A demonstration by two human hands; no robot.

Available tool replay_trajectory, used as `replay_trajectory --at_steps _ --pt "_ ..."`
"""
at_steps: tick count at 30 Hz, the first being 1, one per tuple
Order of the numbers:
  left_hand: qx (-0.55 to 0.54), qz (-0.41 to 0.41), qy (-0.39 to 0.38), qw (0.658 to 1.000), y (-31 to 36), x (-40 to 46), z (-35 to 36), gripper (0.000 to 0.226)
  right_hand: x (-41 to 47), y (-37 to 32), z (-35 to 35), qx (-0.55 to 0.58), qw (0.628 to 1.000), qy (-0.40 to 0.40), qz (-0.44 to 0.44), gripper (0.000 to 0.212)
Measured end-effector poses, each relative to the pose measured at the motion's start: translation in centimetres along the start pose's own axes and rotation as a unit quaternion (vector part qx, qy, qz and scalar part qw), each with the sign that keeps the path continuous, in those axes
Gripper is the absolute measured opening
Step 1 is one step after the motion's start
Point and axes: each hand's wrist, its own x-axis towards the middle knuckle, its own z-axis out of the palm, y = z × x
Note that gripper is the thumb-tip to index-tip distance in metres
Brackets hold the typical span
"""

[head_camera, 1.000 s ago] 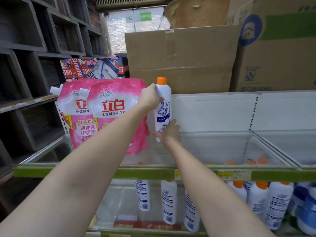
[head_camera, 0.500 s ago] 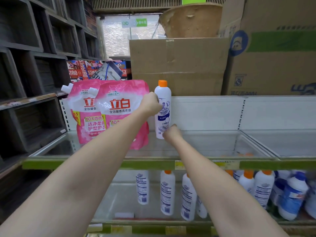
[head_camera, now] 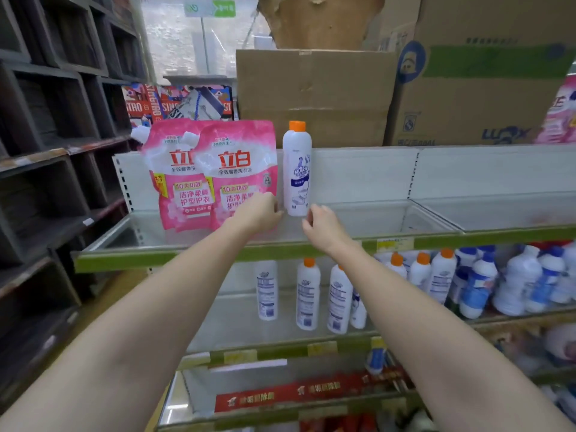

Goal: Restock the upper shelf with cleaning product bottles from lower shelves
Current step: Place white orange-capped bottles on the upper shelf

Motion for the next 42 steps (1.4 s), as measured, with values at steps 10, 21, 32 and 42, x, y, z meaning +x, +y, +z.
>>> replay_trajectory --at_steps 10,21,32,42 --pt "0.0 -0.01 -0.107 0.994 -2.7 -9.2 5.8 0.031 -11.0 0.5 4.6 -0.067 0.991 -0.109 0.026 0.007" --pt "-0.019 0.023 -0.169 0.985 -1.2 -11.3 12.5 0.021 -14.9 6.7 6.4 -0.028 0.985 -0.116 0.123 0.003" --pt "-0.051 -0.012 -0.201 0.978 3.2 -5.4 20.3 0.02 -12.0 16.6 9.2 0.043 0.971 -0.121 0.202 0.028" --pt "-0.137 -0.066 -0.194 0.969 7.0 0.2 23.9 0.039 -8.6 21.0 13.1 0.107 0.953 -0.191 0.211 0.055"
